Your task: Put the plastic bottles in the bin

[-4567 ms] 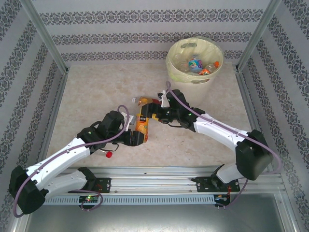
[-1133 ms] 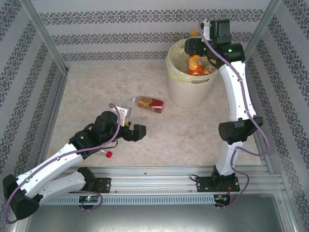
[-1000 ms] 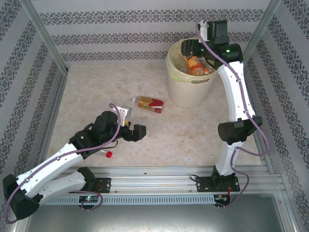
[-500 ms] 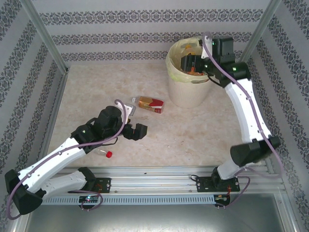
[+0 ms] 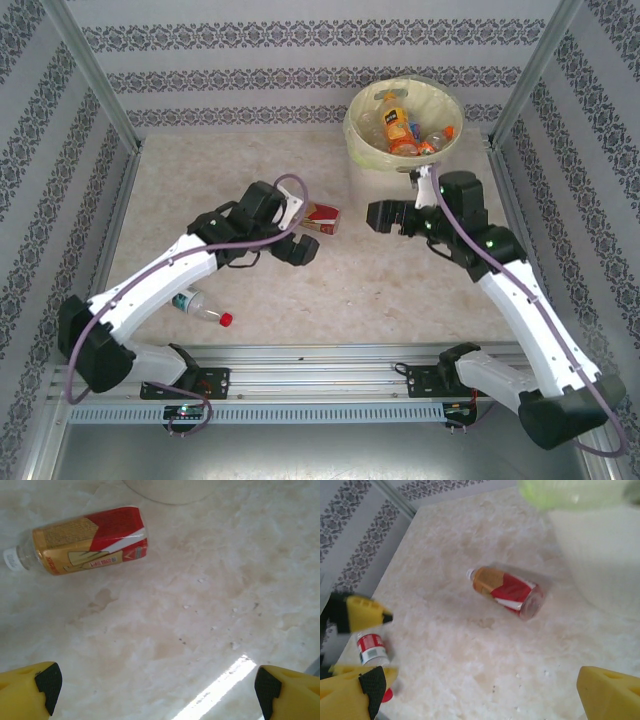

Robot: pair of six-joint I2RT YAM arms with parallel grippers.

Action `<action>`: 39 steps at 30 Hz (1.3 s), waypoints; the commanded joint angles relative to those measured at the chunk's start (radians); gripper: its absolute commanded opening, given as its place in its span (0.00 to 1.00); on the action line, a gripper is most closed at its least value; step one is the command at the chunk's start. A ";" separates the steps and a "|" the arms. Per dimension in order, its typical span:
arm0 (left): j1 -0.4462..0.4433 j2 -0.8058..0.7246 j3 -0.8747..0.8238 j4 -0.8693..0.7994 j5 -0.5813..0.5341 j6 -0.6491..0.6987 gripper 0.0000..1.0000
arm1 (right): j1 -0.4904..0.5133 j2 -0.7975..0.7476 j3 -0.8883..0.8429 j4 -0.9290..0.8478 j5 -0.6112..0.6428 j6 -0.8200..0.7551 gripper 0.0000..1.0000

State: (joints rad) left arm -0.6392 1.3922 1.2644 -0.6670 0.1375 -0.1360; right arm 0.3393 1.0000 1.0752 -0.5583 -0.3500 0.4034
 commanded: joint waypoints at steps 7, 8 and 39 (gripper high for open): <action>0.142 0.300 0.289 -0.159 0.072 0.049 1.00 | 0.024 -0.202 -0.217 0.048 0.004 0.105 0.98; 0.153 0.330 0.315 -0.161 0.084 0.023 0.99 | 0.025 -0.216 -0.232 0.045 0.004 0.111 0.98; 0.251 0.893 0.675 -0.062 0.409 0.014 1.00 | 0.092 -0.365 -0.404 0.036 0.055 0.212 0.97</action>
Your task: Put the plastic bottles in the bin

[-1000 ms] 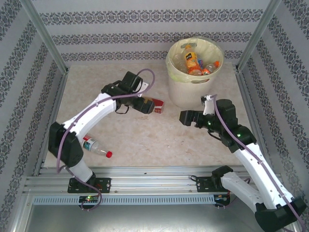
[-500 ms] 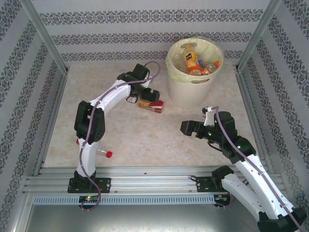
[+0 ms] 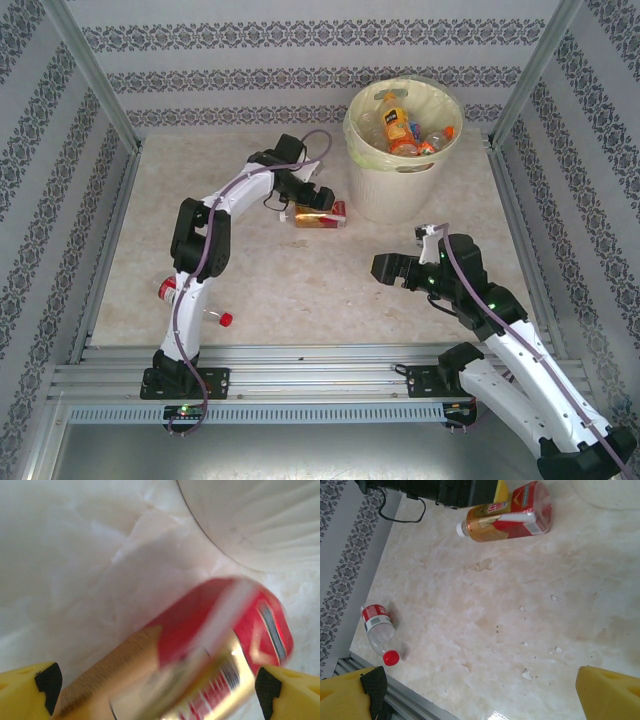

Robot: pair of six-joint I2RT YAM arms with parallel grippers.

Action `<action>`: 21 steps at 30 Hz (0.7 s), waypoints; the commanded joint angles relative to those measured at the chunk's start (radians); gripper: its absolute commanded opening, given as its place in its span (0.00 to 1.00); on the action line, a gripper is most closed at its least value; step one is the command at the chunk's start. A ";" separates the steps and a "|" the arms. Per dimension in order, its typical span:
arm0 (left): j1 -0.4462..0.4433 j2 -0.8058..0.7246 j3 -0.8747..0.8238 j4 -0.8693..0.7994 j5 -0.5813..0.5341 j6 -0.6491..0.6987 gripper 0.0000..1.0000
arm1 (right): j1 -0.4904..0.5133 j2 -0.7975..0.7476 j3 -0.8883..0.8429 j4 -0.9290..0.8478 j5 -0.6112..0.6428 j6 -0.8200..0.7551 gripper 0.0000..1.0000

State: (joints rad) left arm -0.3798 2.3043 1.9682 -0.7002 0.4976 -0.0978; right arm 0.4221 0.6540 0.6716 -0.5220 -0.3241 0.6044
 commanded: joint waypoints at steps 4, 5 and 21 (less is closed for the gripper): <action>-0.041 -0.102 -0.134 -0.042 0.020 -0.034 0.99 | 0.011 -0.020 -0.006 -0.007 0.032 0.008 0.97; -0.049 -0.129 -0.171 -0.034 0.020 -0.048 0.99 | 0.010 -0.016 -0.006 -0.010 0.031 0.005 0.97; -0.182 -0.466 -0.565 0.096 -0.077 -0.112 1.00 | 0.013 -0.022 -0.029 -0.010 0.040 0.012 0.97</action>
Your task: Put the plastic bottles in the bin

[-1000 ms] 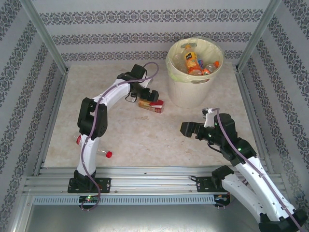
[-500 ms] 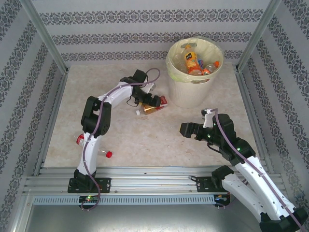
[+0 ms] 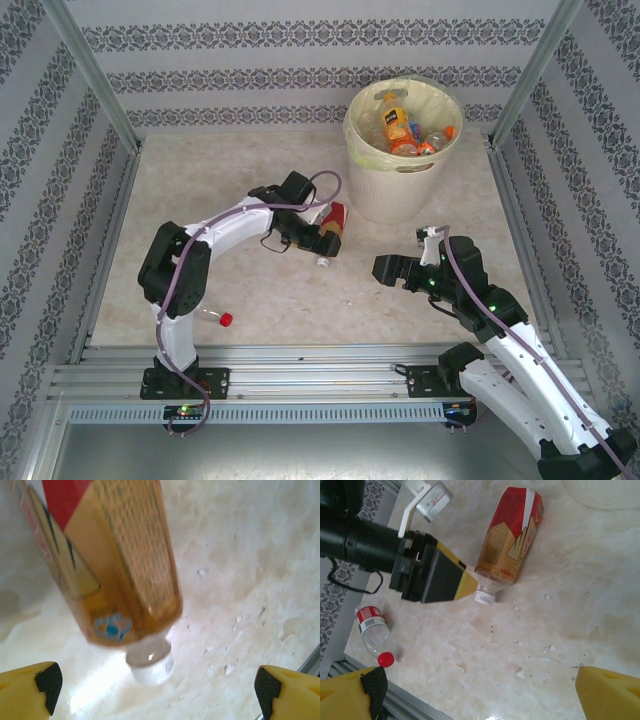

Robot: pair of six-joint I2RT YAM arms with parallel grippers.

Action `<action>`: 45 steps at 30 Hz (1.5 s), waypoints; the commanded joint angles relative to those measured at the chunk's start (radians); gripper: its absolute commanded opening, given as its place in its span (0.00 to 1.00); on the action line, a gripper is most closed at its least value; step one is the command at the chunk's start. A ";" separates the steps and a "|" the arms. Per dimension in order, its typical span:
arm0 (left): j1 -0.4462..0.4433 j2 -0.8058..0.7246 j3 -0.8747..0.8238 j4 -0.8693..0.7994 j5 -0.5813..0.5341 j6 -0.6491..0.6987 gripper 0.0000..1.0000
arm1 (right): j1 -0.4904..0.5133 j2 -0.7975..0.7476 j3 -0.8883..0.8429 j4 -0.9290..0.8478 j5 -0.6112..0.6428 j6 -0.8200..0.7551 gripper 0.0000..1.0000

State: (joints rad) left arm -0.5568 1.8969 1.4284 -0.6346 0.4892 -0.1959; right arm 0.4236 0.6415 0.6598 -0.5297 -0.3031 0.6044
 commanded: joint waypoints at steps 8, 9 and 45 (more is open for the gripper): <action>-0.048 -0.079 -0.034 -0.013 -0.218 0.071 1.00 | 0.015 0.007 -0.016 0.003 0.025 0.012 0.97; -0.055 -0.069 -0.027 -0.020 -0.232 0.081 1.00 | 0.015 0.008 -0.014 0.001 0.028 0.010 0.97; -0.101 0.246 0.273 -0.199 -0.351 -0.122 1.00 | 0.021 -0.032 -0.024 -0.035 0.056 0.009 0.97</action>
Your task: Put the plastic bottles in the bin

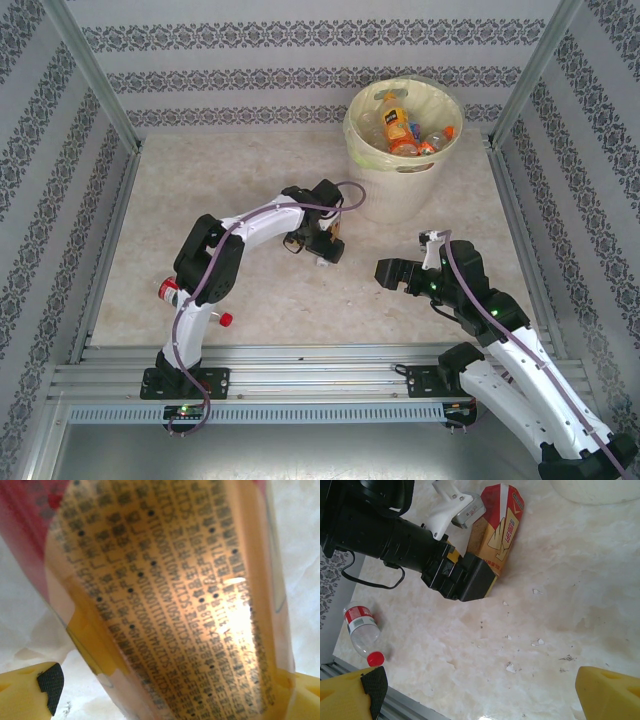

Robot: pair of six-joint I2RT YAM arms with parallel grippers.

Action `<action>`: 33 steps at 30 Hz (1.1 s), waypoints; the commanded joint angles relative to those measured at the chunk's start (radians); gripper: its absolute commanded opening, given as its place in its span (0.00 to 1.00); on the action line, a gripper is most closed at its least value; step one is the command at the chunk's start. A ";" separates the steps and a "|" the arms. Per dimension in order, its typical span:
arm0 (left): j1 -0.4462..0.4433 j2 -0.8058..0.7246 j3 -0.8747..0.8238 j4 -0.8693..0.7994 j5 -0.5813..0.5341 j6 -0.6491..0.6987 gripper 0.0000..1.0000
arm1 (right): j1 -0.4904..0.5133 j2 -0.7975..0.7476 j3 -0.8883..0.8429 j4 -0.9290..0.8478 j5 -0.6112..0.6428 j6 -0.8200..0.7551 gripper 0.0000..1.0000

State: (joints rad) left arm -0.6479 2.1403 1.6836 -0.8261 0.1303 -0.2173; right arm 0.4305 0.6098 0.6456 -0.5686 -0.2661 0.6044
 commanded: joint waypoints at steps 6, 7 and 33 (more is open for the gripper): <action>-0.010 0.015 0.015 0.057 -0.005 -0.219 1.00 | 0.014 -0.001 -0.014 0.002 0.018 0.008 0.97; -0.010 0.018 0.020 0.063 0.004 -0.235 1.00 | 0.015 -0.001 -0.014 0.003 0.019 0.009 0.97; -0.022 0.133 0.146 0.041 -0.026 -0.448 0.89 | 0.014 -0.006 -0.014 0.005 0.012 -0.002 0.97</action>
State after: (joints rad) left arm -0.6605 2.2684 1.8248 -0.7475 0.1276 -0.6460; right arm 0.4305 0.5972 0.6296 -0.5648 -0.2661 0.6064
